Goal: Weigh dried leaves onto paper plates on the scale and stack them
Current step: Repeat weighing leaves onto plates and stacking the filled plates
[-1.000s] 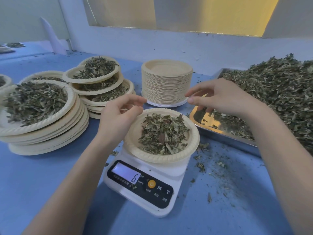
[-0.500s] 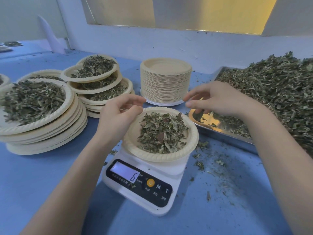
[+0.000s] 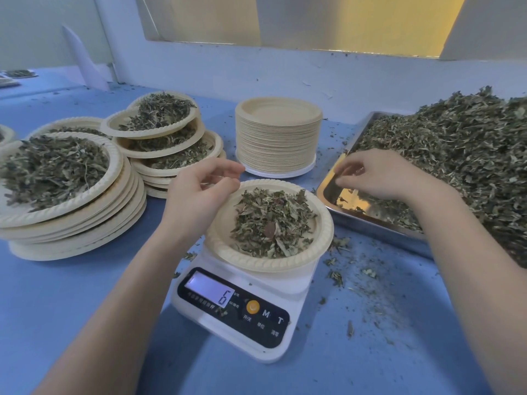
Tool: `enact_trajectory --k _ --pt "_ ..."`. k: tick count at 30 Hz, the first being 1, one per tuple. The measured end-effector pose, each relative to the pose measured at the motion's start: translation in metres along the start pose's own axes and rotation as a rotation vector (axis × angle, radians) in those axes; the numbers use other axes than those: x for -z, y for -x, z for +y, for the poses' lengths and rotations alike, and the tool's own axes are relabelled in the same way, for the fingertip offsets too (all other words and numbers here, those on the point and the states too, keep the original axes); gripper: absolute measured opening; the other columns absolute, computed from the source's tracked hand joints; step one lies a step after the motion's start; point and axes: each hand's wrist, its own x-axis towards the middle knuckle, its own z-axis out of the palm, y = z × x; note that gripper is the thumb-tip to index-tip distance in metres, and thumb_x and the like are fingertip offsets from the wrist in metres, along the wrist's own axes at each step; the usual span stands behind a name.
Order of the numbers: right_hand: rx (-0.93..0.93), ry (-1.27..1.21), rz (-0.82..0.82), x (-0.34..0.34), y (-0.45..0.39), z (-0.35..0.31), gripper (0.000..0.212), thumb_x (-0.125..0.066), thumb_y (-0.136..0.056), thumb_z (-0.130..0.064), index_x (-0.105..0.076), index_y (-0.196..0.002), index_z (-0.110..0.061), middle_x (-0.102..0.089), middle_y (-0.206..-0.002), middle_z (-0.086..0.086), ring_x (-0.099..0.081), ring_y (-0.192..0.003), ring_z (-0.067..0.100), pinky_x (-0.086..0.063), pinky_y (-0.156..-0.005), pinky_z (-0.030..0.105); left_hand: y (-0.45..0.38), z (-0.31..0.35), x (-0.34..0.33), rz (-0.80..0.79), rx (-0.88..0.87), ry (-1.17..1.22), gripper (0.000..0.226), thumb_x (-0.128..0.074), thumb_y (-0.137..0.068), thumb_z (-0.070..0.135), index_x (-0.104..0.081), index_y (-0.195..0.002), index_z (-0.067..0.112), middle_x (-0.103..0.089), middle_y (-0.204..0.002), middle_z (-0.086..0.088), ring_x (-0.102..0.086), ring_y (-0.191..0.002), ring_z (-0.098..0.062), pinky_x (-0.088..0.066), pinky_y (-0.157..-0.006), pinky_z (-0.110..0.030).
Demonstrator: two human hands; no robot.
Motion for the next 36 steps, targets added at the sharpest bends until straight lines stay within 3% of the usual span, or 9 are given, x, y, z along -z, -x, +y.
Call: enact_trajectory --k 4,7,12,17,20,24,31,34,36 --pt "-0.109 0.282 -0.183 -0.027 -0.018 0.026 0.060 -0.043 -0.091 -0.004 -0.028 -0.148 -0.016 -0.026 -0.154 0.007 -0.037 -0.133 0.028 -0.039 -0.101 0.034 -0.001 -0.001 0.000 -0.002 0.003 0.003 0.025 -0.057 -0.068 0.027 -0.071 -0.089 0.032 -0.066 -0.078 0.021 -0.057 -0.080 -0.003 -0.043 -0.079 -0.020" --pt "-0.208 0.361 -0.289 -0.034 -0.033 0.036 0.066 -0.037 -0.092 -0.008 -0.012 -0.152 -0.023 -0.001 -0.159 0.009 -0.016 -0.142 0.037 -0.032 -0.109 0.044 -0.001 -0.001 0.001 -0.003 -0.004 -0.003 0.025 -0.058 -0.069 0.027 -0.071 -0.089 0.032 -0.067 -0.080 0.019 -0.058 -0.084 -0.006 -0.045 -0.081 -0.022" --pt "-0.244 0.449 -0.268 -0.027 -0.049 0.037 0.057 -0.038 -0.093 -0.016 -0.024 -0.148 -0.018 -0.028 -0.148 0.020 -0.039 -0.126 0.040 -0.038 -0.101 0.040 -0.002 -0.001 0.002 -0.003 0.000 -0.013 0.024 -0.057 -0.070 0.027 -0.071 -0.089 0.033 -0.067 -0.082 0.020 -0.058 -0.082 -0.003 -0.047 -0.081 -0.026" --pt "-0.125 0.426 -0.241 -0.027 -0.041 0.026 0.033 -0.049 -0.090 -0.018 -0.058 -0.119 -0.007 -0.065 -0.109 0.012 -0.060 -0.092 0.026 -0.048 -0.078 0.032 -0.002 -0.001 0.004 0.009 0.009 -0.012 0.024 -0.058 -0.070 0.028 -0.072 -0.089 0.031 -0.068 -0.083 0.017 -0.060 -0.089 -0.011 -0.050 -0.090 -0.037" --pt "-0.081 0.251 -0.152 -0.014 -0.035 0.026 0.035 -0.064 -0.082 -0.027 -0.062 -0.116 -0.017 -0.065 -0.108 0.003 -0.060 -0.091 0.021 -0.049 -0.074 0.030 -0.002 -0.002 0.003 0.007 0.004 -0.006 0.023 -0.058 -0.071 0.027 -0.071 -0.089 0.031 -0.068 -0.083 0.017 -0.060 -0.089 -0.010 -0.049 -0.088 -0.033" --pt "-0.129 0.241 -0.244 -0.015 -0.027 0.021 0.063 -0.060 -0.084 -0.031 -0.037 -0.140 -0.014 -0.056 -0.114 0.010 -0.059 -0.093 0.023 -0.050 -0.074 0.032 -0.002 -0.005 0.002 0.013 -0.022 -0.030 0.022 -0.063 -0.082 0.013 -0.071 -0.090 0.032 -0.069 -0.087 0.015 -0.060 -0.086 -0.005 -0.047 -0.083 -0.026" --pt "-0.121 0.180 -0.443 -0.006 -0.014 0.016 0.051 -0.051 -0.089 -0.039 -0.047 -0.135 -0.015 -0.059 -0.123 0.012 -0.062 -0.100 0.027 -0.052 -0.088 0.042 -0.001 -0.004 0.003 0.024 -0.005 -0.013 0.023 -0.061 -0.084 0.009 -0.072 -0.090 0.029 -0.069 -0.086 0.012 -0.060 -0.087 -0.009 -0.050 -0.088 -0.034" --pt "-0.134 0.208 -0.418 -0.007 -0.008 0.012 0.055 -0.057 -0.087 -0.044 -0.042 -0.137 -0.026 -0.058 -0.101 -0.002 -0.060 -0.071 0.012 -0.051 -0.061 0.026 -0.001 -0.003 0.001 0.035 0.001 -0.014 0.023 -0.062 -0.083 0.009 -0.071 -0.089 0.029 -0.068 -0.085 0.015 -0.058 -0.085 -0.006 -0.048 -0.083 -0.027" --pt "-0.103 0.177 -0.322 -0.017 -0.006 0.008 0.035 -0.059 -0.087 -0.032 -0.051 -0.120 -0.021 -0.060 -0.084 -0.003 -0.056 -0.062 0.012 -0.042 -0.048 0.020 0.000 -0.003 0.002 0.037 0.010 -0.019 0.023 -0.061 -0.084 0.009 -0.072 -0.090 0.029 -0.068 -0.082 0.016 -0.058 -0.084 -0.006 -0.048 -0.082 -0.026"
